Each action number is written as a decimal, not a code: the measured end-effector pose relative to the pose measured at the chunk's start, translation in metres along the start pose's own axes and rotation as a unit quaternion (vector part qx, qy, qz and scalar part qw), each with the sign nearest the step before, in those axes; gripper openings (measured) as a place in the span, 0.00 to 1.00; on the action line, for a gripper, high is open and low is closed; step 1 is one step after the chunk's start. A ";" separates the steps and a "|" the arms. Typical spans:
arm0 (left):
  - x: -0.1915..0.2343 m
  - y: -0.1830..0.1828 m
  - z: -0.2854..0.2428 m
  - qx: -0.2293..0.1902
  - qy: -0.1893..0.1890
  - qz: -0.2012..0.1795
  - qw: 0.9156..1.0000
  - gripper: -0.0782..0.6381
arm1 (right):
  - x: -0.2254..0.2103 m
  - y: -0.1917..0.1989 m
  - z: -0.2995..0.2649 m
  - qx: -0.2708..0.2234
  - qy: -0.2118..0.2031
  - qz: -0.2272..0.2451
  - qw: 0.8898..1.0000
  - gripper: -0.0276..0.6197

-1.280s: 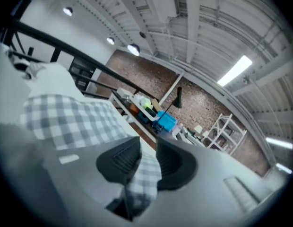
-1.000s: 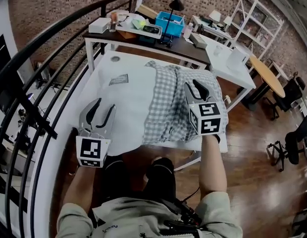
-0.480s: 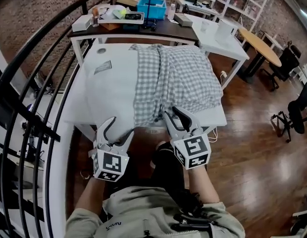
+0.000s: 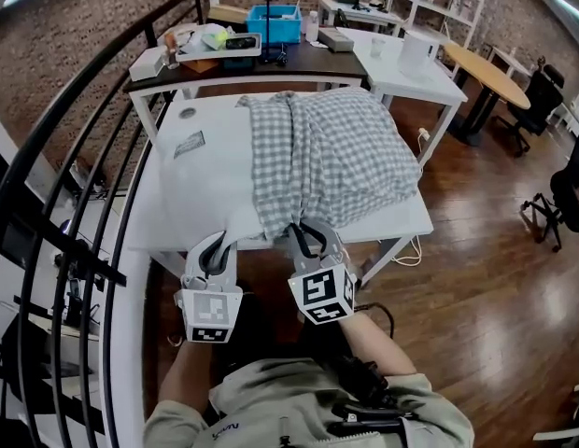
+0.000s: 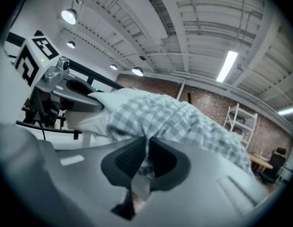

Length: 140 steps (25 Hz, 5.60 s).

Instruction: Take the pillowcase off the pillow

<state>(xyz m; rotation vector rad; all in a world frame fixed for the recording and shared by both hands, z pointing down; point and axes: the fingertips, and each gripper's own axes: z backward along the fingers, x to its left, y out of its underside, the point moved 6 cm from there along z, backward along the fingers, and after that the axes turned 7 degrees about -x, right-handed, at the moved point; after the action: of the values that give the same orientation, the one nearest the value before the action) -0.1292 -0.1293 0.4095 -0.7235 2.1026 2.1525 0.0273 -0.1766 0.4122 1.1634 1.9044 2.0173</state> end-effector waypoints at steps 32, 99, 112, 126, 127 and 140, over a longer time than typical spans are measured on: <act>0.055 0.009 0.049 -0.067 0.022 0.180 0.981 0.31 | -0.096 0.086 0.046 0.115 0.117 -0.013 0.986 0.07; 0.010 -0.010 -0.117 -0.055 0.053 0.023 0.997 0.15 | -0.146 -0.131 -0.117 0.019 -0.178 0.031 0.983 0.26; 0.040 -0.047 -0.074 -0.145 0.046 0.053 0.987 0.14 | -0.173 -0.090 -0.198 0.169 -0.021 0.161 0.972 0.06; 0.079 -0.021 -0.090 -0.121 0.015 0.130 0.984 0.13 | -0.298 0.013 -0.157 0.217 0.131 0.069 0.965 0.06; 0.078 -0.017 -0.093 -0.116 0.015 0.135 0.984 0.13 | -0.293 0.015 -0.158 0.207 0.126 0.070 0.968 0.06; 0.068 -0.053 -0.082 -0.106 0.048 0.039 0.992 0.31 | -0.215 -0.028 -0.023 -0.021 0.105 -0.003 0.994 0.18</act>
<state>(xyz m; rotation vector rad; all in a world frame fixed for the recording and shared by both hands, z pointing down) -0.1468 -0.2233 0.3388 -0.7891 1.9983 2.4585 0.1515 -0.3139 0.2965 0.9679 1.9409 2.2451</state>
